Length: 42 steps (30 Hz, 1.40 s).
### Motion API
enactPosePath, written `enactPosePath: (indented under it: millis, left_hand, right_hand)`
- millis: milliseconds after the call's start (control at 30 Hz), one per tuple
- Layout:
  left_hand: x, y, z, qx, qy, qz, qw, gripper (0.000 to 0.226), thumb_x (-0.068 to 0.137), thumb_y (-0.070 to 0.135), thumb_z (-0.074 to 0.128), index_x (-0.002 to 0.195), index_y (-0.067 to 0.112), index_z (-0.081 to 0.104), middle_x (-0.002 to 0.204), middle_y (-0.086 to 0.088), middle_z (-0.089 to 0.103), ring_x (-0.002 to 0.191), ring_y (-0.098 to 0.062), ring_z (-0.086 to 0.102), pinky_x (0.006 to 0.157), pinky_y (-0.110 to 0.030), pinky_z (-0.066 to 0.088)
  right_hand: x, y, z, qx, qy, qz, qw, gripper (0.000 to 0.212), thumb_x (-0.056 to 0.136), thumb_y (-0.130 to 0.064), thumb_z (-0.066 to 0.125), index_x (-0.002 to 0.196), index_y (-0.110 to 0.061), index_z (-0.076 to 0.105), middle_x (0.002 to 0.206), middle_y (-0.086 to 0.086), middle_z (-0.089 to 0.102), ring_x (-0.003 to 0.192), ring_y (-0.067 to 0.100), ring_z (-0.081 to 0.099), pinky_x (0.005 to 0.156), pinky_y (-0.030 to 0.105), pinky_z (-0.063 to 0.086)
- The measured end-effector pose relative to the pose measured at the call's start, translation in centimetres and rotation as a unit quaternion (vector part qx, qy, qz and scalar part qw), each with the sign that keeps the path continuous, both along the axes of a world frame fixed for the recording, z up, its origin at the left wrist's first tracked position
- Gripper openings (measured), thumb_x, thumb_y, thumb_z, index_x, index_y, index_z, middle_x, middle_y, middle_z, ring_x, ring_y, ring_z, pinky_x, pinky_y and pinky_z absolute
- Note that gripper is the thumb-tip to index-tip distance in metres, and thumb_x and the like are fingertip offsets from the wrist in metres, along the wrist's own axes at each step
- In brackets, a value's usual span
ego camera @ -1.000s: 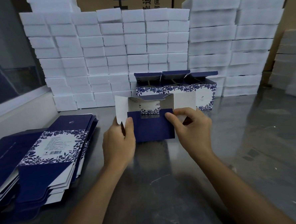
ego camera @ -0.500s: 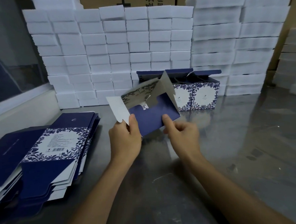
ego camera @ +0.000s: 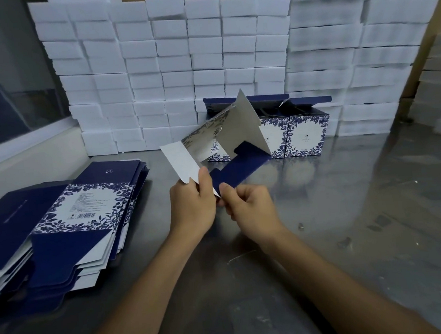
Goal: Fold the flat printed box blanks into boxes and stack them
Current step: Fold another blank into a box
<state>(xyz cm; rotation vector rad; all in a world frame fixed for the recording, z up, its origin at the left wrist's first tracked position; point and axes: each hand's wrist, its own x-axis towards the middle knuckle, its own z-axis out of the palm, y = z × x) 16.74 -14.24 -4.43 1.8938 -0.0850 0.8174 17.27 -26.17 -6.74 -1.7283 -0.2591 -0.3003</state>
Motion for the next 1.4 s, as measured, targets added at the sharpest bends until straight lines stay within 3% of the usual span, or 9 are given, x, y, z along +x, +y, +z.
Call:
enactPosePath:
  millis: [133,267,367,533,800,933,1100,1233,1400]
  left_hand:
    - [0.0,-0.1,-0.1,0.025,-0.001,-0.011,1.0,0.045,0.103,0.024,0.044,0.066,0.004,0.059,0.058,-0.002,0.061,0.058,-0.007,0.061,0.05,-0.019,0.042]
    - [0.3,0.4,-0.2,0.016,0.015,-0.017,1.0,0.049,0.102,0.028,0.043,0.071,-0.005,0.062,0.063,-0.016,0.065,0.062,-0.026,0.065,0.063,-0.047,0.052]
    - [0.3,0.5,-0.3,-0.006,0.023,-0.024,0.999,0.055,0.101,0.033,0.042,0.068,-0.009,0.059,0.061,-0.02,0.063,0.061,-0.037,0.064,0.062,-0.054,0.052]
    - [0.1,0.1,-0.2,-0.009,0.037,-0.032,0.999,0.061,0.089,0.05,0.036,0.075,-0.004,0.06,0.067,-0.018,0.064,0.066,-0.035,0.065,0.066,-0.053,0.052]
    - [0.2,0.1,-0.4,-0.007,0.049,-0.031,0.998,0.052,0.098,0.042,0.041,0.09,-0.004,0.062,0.073,-0.016,0.066,0.067,-0.031,0.067,0.065,-0.052,0.054]
    - [0.1,0.1,-0.2,-0.005,0.043,-0.035,0.998,0.054,0.095,0.043,0.04,0.08,-0.002,0.064,0.071,-0.017,0.066,0.065,-0.032,0.067,0.064,-0.051,0.054]
    - [-0.4,0.5,0.2,-0.021,0.03,-0.035,0.999,0.063,0.087,0.046,0.04,0.067,-0.011,0.057,0.062,-0.024,0.062,0.062,-0.039,0.062,0.062,-0.055,0.05]
    - [-0.7,0.6,0.4,-0.056,0.018,-0.053,0.997,0.062,0.084,0.044,0.045,0.07,-0.015,0.053,0.065,-0.032,0.056,0.064,-0.047,0.057,0.061,-0.058,0.048]
    - [-0.5,0.8,0.4,-0.089,0.003,-0.044,0.995,0.056,0.082,0.042,0.05,0.069,-0.012,0.054,0.066,-0.03,0.056,0.065,-0.047,0.056,0.06,-0.056,0.047]
  right_hand:
    - [0.0,-0.2,0.1,0.031,0.022,0.006,0.999,0.049,0.1,-0.03,0.061,0.064,0.003,0.067,0.047,-0.004,0.054,0.045,0.009,0.043,0.052,0.025,0.039]
    - [0.3,-0.7,0.7,0.086,0.034,-0.048,0.995,0.058,0.102,-0.039,0.055,0.049,-0.017,0.061,0.041,-0.004,0.048,0.04,0.008,0.04,0.045,0.018,0.035]
    - [0.7,-2.1,1.0,0.084,0.024,-0.084,0.993,0.06,0.101,-0.044,0.053,0.048,-0.018,0.057,0.044,0.001,0.043,0.045,0.015,0.039,0.053,0.028,0.035]
    - [0.8,-2.5,0.7,0.053,0.013,-0.075,0.996,0.056,0.1,-0.043,0.056,0.051,-0.016,0.058,0.044,0.001,0.043,0.044,0.015,0.036,0.054,0.03,0.032]
    - [0.8,-2.4,1.0,0.03,0.012,-0.077,0.996,0.049,0.102,-0.031,0.056,0.055,-0.018,0.057,0.043,-0.004,0.045,0.044,0.012,0.037,0.051,0.027,0.032]
    - [0.9,-2.5,1.1,0.055,0.028,-0.078,0.995,0.052,0.101,-0.032,0.058,0.05,-0.019,0.058,0.043,-0.002,0.045,0.043,0.012,0.038,0.051,0.029,0.033]
    - [1.4,-3.5,1.2,0.082,0.011,-0.122,0.989,0.059,0.101,-0.043,0.054,0.046,-0.022,0.051,0.056,0.007,0.04,0.057,0.021,0.036,0.06,0.039,0.031]
    - [1.8,-4.4,0.9,0.027,-0.016,-0.138,0.99,0.056,0.104,-0.037,0.047,0.052,-0.018,0.043,0.054,0.006,0.039,0.055,0.019,0.035,0.06,0.038,0.03]
    - [1.3,-4.4,1.1,-0.036,-0.004,-0.151,0.988,0.052,0.101,-0.033,0.05,0.054,-0.01,0.049,0.051,0.0,0.047,0.052,0.016,0.042,0.06,0.033,0.037]
